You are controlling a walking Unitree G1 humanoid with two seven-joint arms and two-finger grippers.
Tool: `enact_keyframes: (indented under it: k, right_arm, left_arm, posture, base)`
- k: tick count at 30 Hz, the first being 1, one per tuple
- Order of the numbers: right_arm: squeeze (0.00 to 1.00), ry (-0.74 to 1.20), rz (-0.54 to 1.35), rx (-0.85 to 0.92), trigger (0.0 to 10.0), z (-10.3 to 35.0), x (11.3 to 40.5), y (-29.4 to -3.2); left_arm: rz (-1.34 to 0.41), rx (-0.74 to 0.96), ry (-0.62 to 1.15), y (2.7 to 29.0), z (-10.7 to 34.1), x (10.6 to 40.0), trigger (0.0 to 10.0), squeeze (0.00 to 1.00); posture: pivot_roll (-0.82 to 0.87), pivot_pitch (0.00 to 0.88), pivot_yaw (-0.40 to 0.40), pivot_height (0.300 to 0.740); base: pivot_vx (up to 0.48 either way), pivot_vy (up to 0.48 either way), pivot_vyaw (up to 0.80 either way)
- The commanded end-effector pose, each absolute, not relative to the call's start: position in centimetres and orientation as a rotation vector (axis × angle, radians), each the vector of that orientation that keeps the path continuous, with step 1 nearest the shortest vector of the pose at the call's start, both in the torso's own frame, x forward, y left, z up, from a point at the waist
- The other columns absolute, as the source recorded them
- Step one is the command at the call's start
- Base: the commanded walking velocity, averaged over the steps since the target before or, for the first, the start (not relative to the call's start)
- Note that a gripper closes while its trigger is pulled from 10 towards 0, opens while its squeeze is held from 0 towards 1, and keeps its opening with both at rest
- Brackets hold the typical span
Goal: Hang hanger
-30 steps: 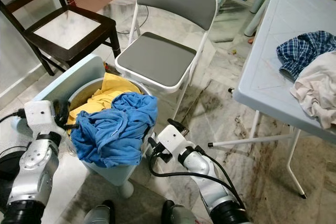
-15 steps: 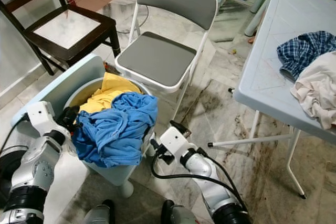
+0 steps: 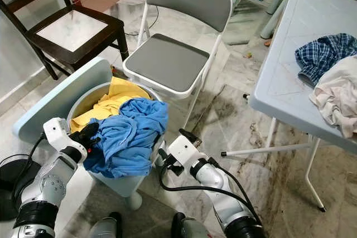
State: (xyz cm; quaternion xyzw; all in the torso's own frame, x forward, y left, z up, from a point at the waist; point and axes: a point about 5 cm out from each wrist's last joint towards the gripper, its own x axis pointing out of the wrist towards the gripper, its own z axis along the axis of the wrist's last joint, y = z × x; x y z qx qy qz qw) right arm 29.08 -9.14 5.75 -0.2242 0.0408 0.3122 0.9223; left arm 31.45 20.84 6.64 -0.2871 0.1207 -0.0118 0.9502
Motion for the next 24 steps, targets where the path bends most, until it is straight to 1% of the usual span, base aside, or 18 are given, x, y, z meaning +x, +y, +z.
enact_keyframes:
  k: [1, 7, 11, 12, 16, 21, 23, 24]
  right_arm:
    - [0.0, 0.084, 0.64, -0.463, 10.0, 5.7, 28.9, -9.2]
    - [0.0, 0.083, 0.637, -0.463, 10.0, 5.8, 28.9, -9.2]
    - [0.0, 0.083, 0.636, -0.464, 10.0, 5.8, 28.9, -9.3]
    - [0.0, 0.083, 0.636, -0.464, 10.0, 5.8, 29.0, -9.3]
    - [0.0, 0.081, 0.636, -0.465, 10.0, 5.9, 29.1, -9.2]
    - [0.0, 0.08, 0.637, -0.465, 10.0, 5.9, 29.2, -9.2]
    - [0.0, 0.078, 0.641, -0.466, 10.0, 5.9, 29.2, -9.1]
    - [0.0, 0.078, 0.642, -0.465, 10.0, 5.9, 29.2, -9.0]
  left_arm:
    - [-0.019, -0.58, 0.29, 20.6, 5.7, 30.9, 0.0, 0.0]
    - [-0.006, -0.566, 0.295, 20.4, 5.6, 30.7, 0.0, 0.0]
    - [0.028, -0.511, 0.261, 20.5, 5.8, 30.6, 0.0, 0.0]
    - [0.056, -0.471, 0.226, 20.6, 6.1, 30.6, 0.0, 0.0]
    - [0.026, -0.2, 0.049, 20.4, 8.5, 30.2, 0.0, 0.0]
    - [-0.011, 0.013, -0.127, 19.5, 10.7, 29.7, 0.0, 0.0]
    - [-0.025, 0.117, -0.213, 18.6, 11.7, 29.2, 0.0, 0.0]
    - [-0.032, 0.135, -0.234, 18.3, 11.9, 29.1, 0.0, 0.0]
  posture:
    - [0.17, 0.237, -0.091, 0.74]
    - [0.17, 0.236, -0.091, 0.74]
    - [0.17, 0.235, -0.092, 0.74]
    - [0.17, 0.234, -0.093, 0.74]
    - [0.17, 0.234, -0.096, 0.74]
    - [0.18, 0.233, -0.098, 0.74]
    - [0.18, 0.231, -0.099, 0.74]
    - [0.18, 0.23, -0.099, 0.74]
  base:
    - [0.0, 0.0, 0.0]
    - [0.0, 0.0, 0.0]
    - [0.0, 0.0, 0.0]
    - [0.0, 0.0, 0.0]
    - [0.0, 0.0, 0.0]
    - [0.0, 0.0, 0.0]
    - [0.0, 0.0, 0.0]
    - [0.0, 0.0, 0.0]
